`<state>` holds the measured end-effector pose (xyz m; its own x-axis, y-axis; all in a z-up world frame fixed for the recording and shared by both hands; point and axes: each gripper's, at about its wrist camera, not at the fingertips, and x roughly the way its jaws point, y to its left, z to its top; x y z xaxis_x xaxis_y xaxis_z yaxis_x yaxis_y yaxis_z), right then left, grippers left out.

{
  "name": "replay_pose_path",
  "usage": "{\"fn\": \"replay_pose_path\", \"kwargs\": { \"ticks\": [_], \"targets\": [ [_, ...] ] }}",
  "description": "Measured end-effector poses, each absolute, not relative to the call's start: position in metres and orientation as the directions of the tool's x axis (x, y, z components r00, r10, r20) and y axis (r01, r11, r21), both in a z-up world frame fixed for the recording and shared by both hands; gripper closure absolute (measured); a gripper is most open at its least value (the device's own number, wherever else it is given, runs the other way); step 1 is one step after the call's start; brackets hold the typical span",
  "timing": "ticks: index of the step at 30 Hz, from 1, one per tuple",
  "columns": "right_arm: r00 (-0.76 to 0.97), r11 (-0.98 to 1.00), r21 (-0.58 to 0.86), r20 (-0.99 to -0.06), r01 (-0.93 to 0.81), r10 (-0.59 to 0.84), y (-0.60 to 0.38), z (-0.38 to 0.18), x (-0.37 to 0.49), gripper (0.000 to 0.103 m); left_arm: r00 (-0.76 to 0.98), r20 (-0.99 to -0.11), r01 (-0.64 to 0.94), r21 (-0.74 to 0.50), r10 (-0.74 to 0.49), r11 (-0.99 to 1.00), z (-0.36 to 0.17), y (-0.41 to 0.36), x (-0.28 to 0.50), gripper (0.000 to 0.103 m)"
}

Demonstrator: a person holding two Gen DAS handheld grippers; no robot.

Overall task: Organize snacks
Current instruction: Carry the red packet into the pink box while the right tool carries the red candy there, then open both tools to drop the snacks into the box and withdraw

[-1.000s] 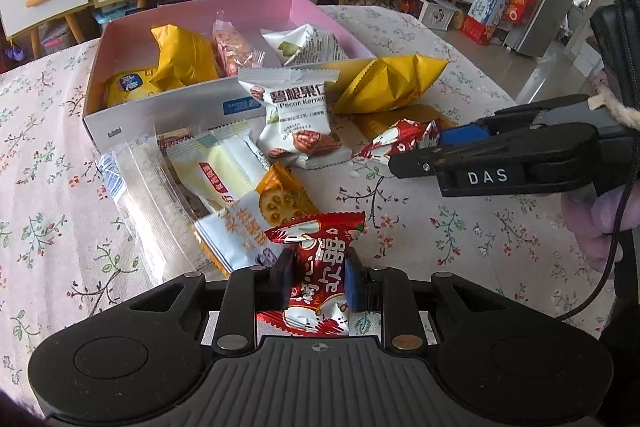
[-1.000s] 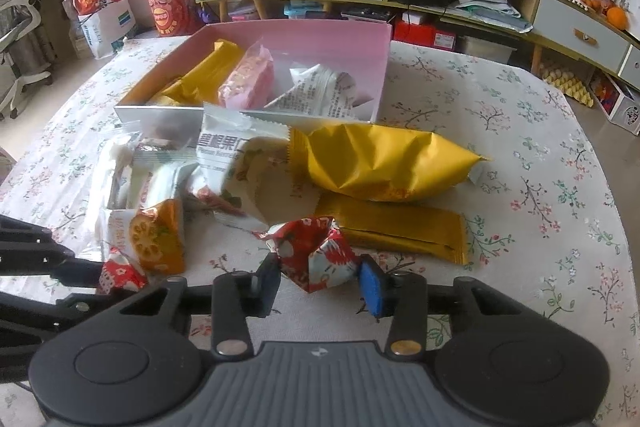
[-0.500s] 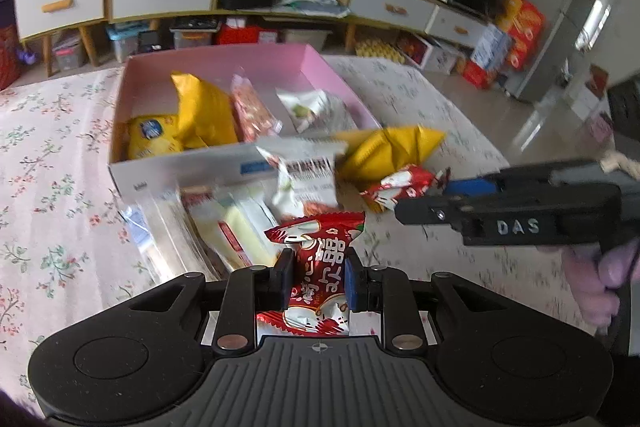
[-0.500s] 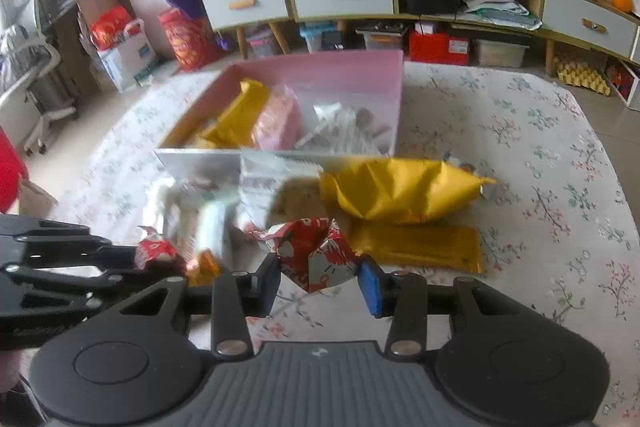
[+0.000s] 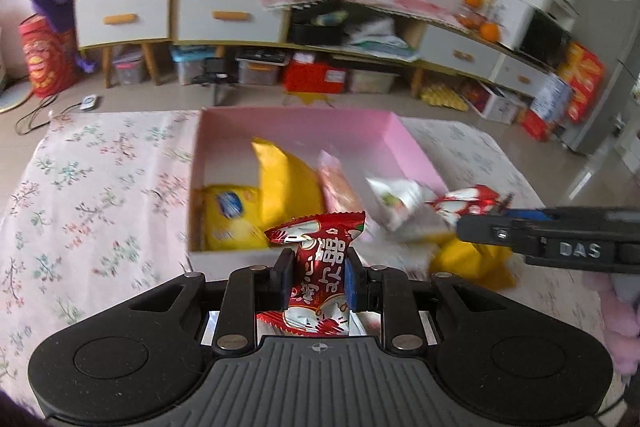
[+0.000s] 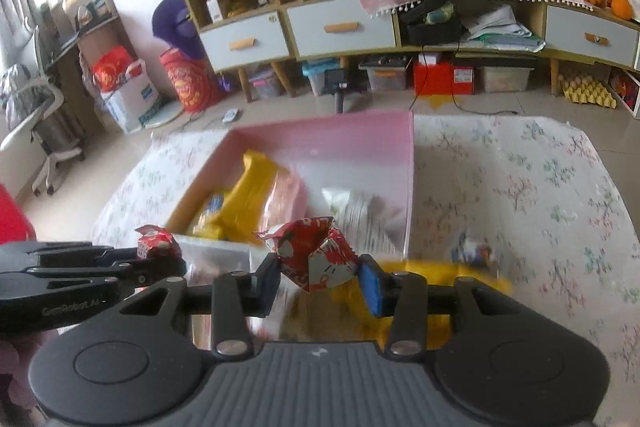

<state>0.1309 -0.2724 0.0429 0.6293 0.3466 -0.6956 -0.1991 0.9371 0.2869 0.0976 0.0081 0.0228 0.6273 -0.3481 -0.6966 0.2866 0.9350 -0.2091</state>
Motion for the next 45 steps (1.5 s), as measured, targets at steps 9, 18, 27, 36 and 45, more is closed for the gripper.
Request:
{"fn": "replay_pose_path", "kwargs": {
  "ticks": [9, 18, 27, 36, 45],
  "targets": [
    [0.655, 0.887, 0.442, -0.632, -0.135, 0.414, -0.293, 0.035, 0.170, 0.074, 0.664, -0.700, 0.193, -0.178, -0.262, 0.965, 0.016, 0.008, 0.157, 0.081],
    [0.649, 0.856, 0.513, -0.630, -0.065, 0.427, -0.304, 0.011, 0.196, 0.073, 0.672, -0.718, 0.128, -0.126, -0.180, 0.984, 0.000, 0.006, 0.203, 0.081],
    [0.643, 0.859, 0.511, -0.649, -0.028, 0.407, -0.307, -0.005, 0.210, 0.072, 0.680, -0.718, 0.103, -0.105, -0.147, 0.989, -0.013, 0.002, 0.230, 0.081],
    [0.644, 0.856, 0.516, -0.642, -0.039, 0.416, -0.307, -0.005, 0.214, 0.063, 0.688, -0.713, 0.114, -0.074, -0.133, 0.991, -0.021, -0.004, 0.239, 0.076],
    [0.655, 0.863, 0.499, -0.628, -0.075, 0.420, -0.302, 0.008, 0.209, 0.035, 0.676, -0.722, 0.147, -0.062, -0.146, 0.987, -0.015, -0.008, 0.222, 0.042]
  ]
}}
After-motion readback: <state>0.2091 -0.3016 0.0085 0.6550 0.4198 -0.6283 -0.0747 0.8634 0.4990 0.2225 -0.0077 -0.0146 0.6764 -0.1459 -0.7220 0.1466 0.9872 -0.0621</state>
